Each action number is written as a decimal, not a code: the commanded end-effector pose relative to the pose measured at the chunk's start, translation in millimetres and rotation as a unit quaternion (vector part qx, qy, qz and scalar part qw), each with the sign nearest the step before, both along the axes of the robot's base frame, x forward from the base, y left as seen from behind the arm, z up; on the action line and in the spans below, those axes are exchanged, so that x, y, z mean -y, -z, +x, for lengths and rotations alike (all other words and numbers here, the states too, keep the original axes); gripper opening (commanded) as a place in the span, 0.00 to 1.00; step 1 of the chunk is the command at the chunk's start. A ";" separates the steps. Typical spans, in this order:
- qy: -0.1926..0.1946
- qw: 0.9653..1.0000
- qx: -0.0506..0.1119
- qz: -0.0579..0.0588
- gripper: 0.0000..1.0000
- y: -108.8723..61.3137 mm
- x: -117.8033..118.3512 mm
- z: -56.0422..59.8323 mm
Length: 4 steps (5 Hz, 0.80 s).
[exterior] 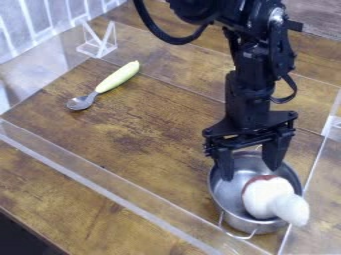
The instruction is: Remove the mushroom from the silver pot and put it on the table
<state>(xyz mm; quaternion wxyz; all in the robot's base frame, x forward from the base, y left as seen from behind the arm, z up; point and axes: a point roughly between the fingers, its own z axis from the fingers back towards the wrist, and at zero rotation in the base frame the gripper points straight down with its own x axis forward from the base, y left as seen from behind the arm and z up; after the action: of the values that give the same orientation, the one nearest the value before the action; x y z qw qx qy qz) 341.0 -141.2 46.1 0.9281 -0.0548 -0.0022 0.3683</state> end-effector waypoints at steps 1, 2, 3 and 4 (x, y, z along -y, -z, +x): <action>0.012 1.000 0.027 -0.002 1.00 -13.8 14.0 6.7; 0.015 1.000 0.025 0.002 1.00 -9.6 19.2 4.3; 0.016 1.000 0.024 0.005 1.00 -6.9 22.2 1.3; 0.018 1.000 0.023 0.010 1.00 -6.0 20.4 -2.6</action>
<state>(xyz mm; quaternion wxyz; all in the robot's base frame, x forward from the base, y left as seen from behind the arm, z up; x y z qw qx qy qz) 336.2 -155.7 37.0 0.9326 -0.0418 -0.0098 0.3584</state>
